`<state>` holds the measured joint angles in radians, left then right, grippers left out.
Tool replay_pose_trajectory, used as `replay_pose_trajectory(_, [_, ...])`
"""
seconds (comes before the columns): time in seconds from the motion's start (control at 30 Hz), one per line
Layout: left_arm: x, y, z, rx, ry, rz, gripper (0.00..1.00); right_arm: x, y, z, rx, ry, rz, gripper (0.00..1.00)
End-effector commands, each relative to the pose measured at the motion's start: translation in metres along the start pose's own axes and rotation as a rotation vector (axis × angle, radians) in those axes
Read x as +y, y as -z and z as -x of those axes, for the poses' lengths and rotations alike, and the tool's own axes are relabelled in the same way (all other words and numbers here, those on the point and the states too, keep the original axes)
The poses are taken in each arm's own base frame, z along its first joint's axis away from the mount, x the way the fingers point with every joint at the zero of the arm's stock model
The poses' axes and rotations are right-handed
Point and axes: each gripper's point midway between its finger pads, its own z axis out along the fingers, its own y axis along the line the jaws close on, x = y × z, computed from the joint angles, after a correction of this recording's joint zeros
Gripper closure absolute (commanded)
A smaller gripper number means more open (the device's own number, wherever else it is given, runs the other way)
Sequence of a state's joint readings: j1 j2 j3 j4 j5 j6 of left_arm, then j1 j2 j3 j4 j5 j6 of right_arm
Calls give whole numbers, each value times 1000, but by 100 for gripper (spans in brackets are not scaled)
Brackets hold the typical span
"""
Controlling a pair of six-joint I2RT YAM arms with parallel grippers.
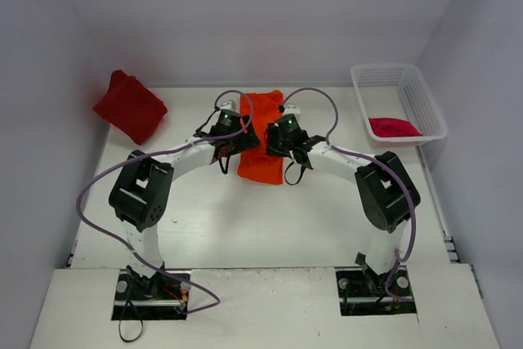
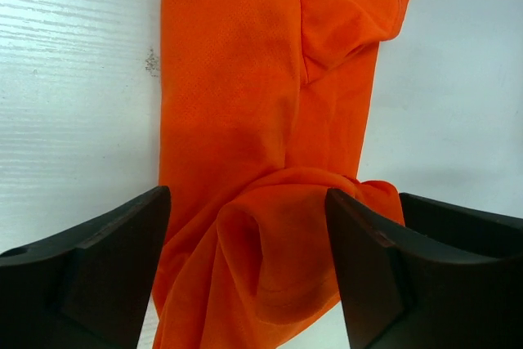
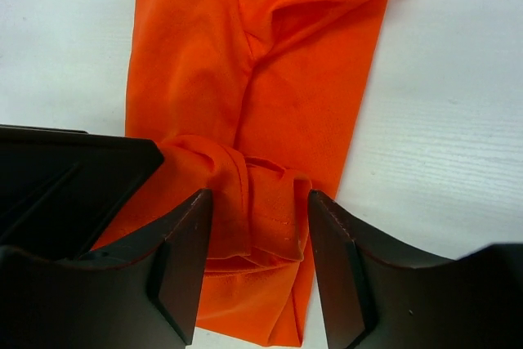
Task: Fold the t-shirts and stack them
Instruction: Fold the folded rectangular tshirt in 1/3 of the way
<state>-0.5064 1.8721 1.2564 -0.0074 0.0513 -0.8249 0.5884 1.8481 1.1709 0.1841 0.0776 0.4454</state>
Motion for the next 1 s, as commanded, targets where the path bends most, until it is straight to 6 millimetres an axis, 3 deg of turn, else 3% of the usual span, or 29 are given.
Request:
replay_pose_trajectory(0.0, [-30,11,43,-117,6,-81,28,15,7,46,-131,-9,45,52])
replay_pose_trajectory(0.07, [-31,13,44,-118,6,-85,23,14,8,49,-140,-5,44,51])
replay_pose_trajectory(0.27, [-34,26,50,-144,3,-95,22,21,22,64,-178,-5,73,50])
replay_pose_trajectory(0.47, [-33,53,54,-178,17,-101,22,31,58,72,-210,-41,140,49])
replay_pose_trajectory(0.6, [-30,68,60,-210,18,-87,22,28,75,67,-213,-47,145,49])
replay_pose_trajectory(0.77, [-30,84,61,-222,31,-91,21,30,90,47,-187,-27,151,48])
replay_pose_trajectory(0.97, [-21,89,53,-222,48,-81,22,37,83,-4,-102,-1,129,48])
